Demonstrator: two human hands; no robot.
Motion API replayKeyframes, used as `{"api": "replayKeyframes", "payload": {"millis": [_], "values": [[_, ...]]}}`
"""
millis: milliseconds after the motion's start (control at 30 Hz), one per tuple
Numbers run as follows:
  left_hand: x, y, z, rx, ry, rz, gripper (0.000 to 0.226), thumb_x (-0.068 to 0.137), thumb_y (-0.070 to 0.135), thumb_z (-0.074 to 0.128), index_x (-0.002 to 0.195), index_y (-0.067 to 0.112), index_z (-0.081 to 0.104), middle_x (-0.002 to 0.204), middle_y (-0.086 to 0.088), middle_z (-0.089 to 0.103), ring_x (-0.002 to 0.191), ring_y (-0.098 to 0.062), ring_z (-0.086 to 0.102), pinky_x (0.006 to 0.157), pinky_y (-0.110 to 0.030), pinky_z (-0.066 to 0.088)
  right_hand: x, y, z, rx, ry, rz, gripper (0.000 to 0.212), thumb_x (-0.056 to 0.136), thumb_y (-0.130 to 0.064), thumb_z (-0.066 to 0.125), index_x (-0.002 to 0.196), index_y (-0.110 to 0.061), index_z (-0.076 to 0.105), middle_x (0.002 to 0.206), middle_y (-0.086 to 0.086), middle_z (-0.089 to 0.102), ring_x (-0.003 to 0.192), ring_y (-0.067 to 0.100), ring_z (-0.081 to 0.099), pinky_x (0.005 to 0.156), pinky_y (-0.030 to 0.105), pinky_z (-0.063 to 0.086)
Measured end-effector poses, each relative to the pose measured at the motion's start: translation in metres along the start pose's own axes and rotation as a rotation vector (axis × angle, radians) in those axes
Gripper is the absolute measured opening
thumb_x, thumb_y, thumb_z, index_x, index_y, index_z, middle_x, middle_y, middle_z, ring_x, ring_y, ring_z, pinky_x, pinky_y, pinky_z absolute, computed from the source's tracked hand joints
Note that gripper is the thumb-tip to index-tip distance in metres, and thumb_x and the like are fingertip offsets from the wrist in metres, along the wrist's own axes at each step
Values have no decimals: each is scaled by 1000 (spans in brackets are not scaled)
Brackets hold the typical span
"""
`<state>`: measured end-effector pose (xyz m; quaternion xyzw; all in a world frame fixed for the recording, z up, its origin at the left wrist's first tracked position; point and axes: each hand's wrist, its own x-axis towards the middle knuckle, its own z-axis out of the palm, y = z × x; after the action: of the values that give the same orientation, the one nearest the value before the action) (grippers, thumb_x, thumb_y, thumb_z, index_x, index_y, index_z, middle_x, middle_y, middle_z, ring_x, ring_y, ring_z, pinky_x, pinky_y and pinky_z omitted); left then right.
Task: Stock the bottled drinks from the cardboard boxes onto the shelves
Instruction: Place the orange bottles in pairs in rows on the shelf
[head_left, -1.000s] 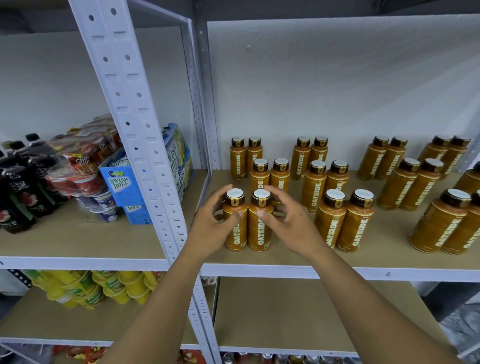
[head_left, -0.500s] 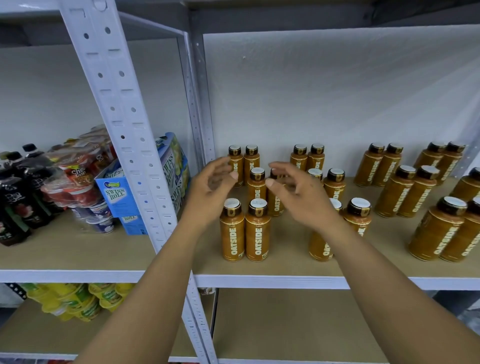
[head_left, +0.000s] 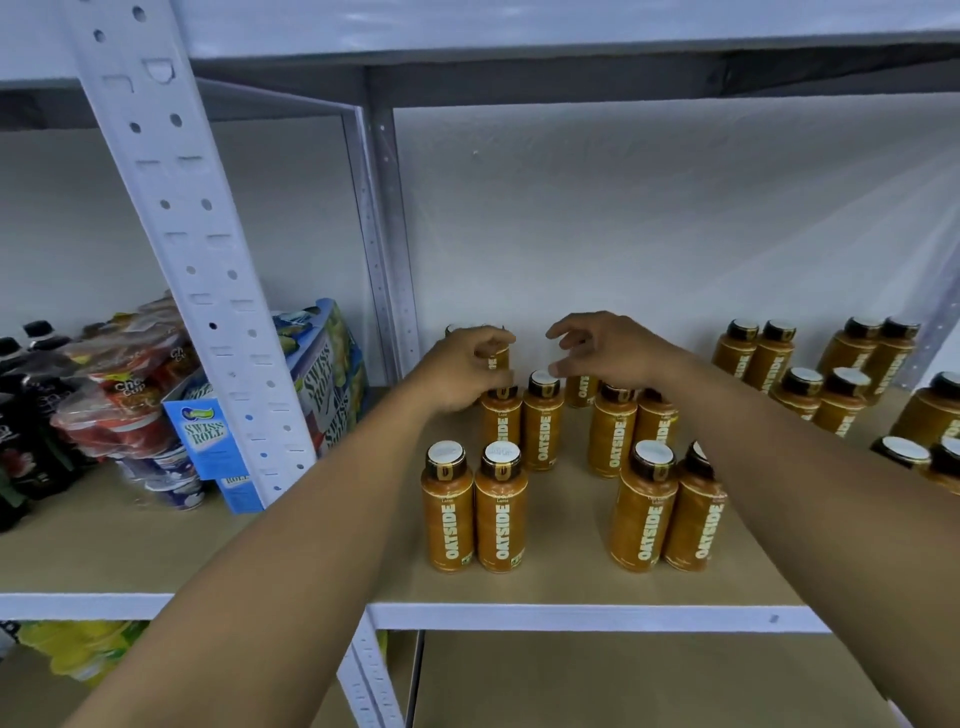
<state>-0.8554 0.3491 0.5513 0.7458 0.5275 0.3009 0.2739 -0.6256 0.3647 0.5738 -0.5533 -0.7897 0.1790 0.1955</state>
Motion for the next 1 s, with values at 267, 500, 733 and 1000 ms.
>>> {"api": "replayKeyframes", "payload": {"millis": [267, 500, 733, 1000], "values": [[19, -28, 14, 93, -88, -86, 58, 88, 20, 80, 139, 28, 55, 146, -1, 57, 134, -23, 52, 110, -42, 43, 24, 20, 25, -69, -133, -14, 54, 84, -41, 81, 133, -38, 57, 135, -5, 61, 111, 15, 62, 91, 33, 54], [22, -41, 19, 57, -71, -101, 56, 86, 17, 81, 135, 28, 56, 143, -1, 59, 134, -23, 53, 112, -50, 44, 32, 25, 34, -50, -144, -54, 48, 83, -33, 83, 123, -37, 58, 129, -1, 65, 107, 15, 61, 78, 28, 53], [24, -44, 23, 28, -42, -78, 51, 86, 19, 82, 130, 28, 59, 139, 2, 62, 131, -21, 55, 110, -49, 46, 33, 29, 37, -43, -124, -57, 47, 83, -32, 84, 122, -37, 59, 126, 1, 66, 107, 18, 63, 72, 26, 50], [23, -48, 21, -37, -10, -82, 48, 84, 14, 83, 127, 25, 63, 132, 4, 66, 126, -20, 59, 109, -51, 48, 36, 25, 37, -31, -112, -61, 44, 80, -30, 86, 118, -33, 62, 118, -1, 66, 99, 16, 64, 72, 29, 53]]}}
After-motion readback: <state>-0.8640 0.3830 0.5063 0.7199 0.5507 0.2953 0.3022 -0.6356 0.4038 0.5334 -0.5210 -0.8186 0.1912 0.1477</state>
